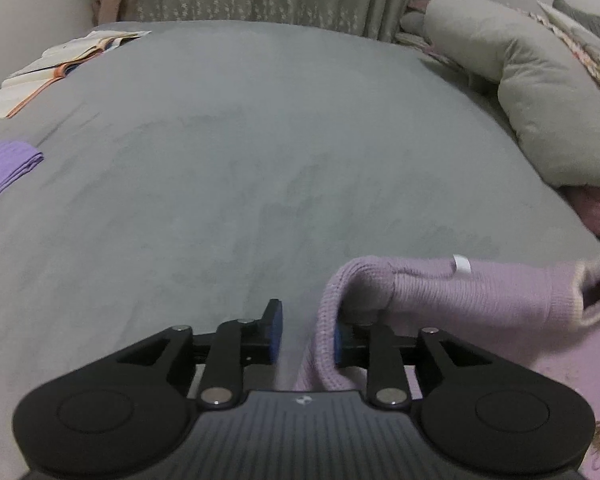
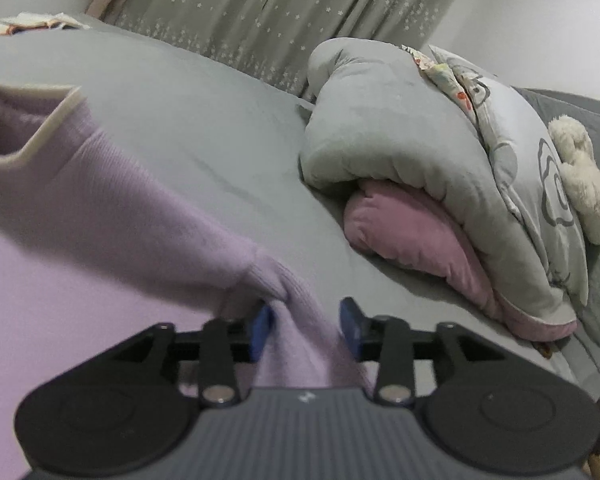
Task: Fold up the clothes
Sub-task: 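Lay the sweater flat on the bed and open both grippers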
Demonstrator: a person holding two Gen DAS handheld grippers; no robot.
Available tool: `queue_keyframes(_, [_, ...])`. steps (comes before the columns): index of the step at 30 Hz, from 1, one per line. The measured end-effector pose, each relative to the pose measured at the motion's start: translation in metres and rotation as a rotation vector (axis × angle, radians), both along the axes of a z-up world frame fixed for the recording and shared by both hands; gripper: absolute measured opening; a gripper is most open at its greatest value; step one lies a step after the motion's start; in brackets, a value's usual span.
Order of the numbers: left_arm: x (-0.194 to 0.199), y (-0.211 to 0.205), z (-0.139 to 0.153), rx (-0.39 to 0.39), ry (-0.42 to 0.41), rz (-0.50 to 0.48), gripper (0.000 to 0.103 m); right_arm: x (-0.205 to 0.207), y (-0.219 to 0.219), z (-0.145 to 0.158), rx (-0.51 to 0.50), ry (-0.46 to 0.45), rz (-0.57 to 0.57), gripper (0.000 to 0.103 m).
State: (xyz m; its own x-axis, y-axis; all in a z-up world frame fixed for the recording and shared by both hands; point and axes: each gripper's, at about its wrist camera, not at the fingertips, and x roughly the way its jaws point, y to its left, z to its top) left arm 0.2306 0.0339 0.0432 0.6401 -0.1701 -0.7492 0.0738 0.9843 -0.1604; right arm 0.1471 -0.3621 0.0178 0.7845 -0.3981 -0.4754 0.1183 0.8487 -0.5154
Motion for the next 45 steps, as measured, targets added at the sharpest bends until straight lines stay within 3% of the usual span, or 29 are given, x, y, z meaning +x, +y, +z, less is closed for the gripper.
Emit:
queue_keyframes(2, [0.001, 0.007, 0.0, -0.044, 0.009, 0.022, 0.037, -0.002, 0.0, -0.003, -0.046, -0.024, -0.004, 0.058])
queue_keyframes(4, [-0.001, 0.018, -0.001, -0.13, 0.023, 0.054, 0.037, -0.006, -0.005, 0.002, -0.026, -0.048, -0.01, 0.068])
queue_keyframes(8, [-0.009, 0.036, 0.005, -0.253, 0.015, 0.085, 0.039, -0.02, -0.036, 0.034, 0.184, -0.131, -0.033, 0.084])
queue_keyframes(12, [-0.03, 0.052, 0.025, -0.303, -0.037, 0.096, 0.049, -0.031, -0.049, 0.06, 0.299, -0.159, -0.039, 0.091])
queue_keyframes(17, [-0.05, 0.066, 0.051, -0.346, -0.052, 0.125, 0.056, -0.053, -0.066, 0.091, 0.577, -0.183, -0.064, 0.095])
queue_keyframes(18, [-0.054, 0.068, 0.054, -0.351, -0.05, 0.138, 0.064, -0.06, -0.068, 0.096, 0.61, -0.19, -0.08, 0.096])
queue_keyframes(19, [-0.058, 0.069, 0.057, -0.354, -0.046, 0.153, 0.07, -0.071, -0.067, 0.102, 0.59, -0.201, -0.111, 0.097])
queue_keyframes(21, [-0.068, 0.073, 0.061, -0.349, -0.039, 0.212, 0.097, -0.088, -0.058, 0.103, 0.458, -0.216, -0.15, 0.1])
queue_keyframes(24, [-0.079, 0.081, 0.067, -0.368, -0.052, 0.241, 0.099, -0.109, -0.056, 0.103, 0.372, -0.224, -0.19, 0.101])
queue_keyframes(27, [-0.102, 0.086, 0.078, -0.349, -0.096, 0.259, 0.099, -0.136, -0.069, 0.108, 0.448, -0.246, -0.225, 0.101])
queue_keyframes(30, [-0.14, 0.068, 0.085, -0.251, -0.135, 0.172, 0.099, -0.161, -0.071, 0.116, 0.489, -0.255, -0.212, 0.103])
queue_keyframes(32, [-0.184, 0.028, 0.082, -0.13, -0.161, -0.02, 0.1, -0.176, -0.067, 0.125, 0.494, -0.257, -0.186, 0.103])
queue_keyframes(36, [-0.229, -0.017, 0.07, -0.019, -0.152, -0.176, 0.1, -0.203, -0.055, 0.141, 0.555, -0.239, -0.128, 0.103])
queue_keyframes(41, [-0.287, -0.063, 0.05, 0.219, -0.193, -0.305, 0.1, -0.229, -0.033, 0.142, 0.597, -0.189, -0.055, 0.103])
queue_keyframes(45, [-0.328, -0.078, 0.036, 0.342, -0.256, -0.419, 0.1, -0.241, -0.03, 0.132, 0.645, -0.144, -0.007, 0.103])
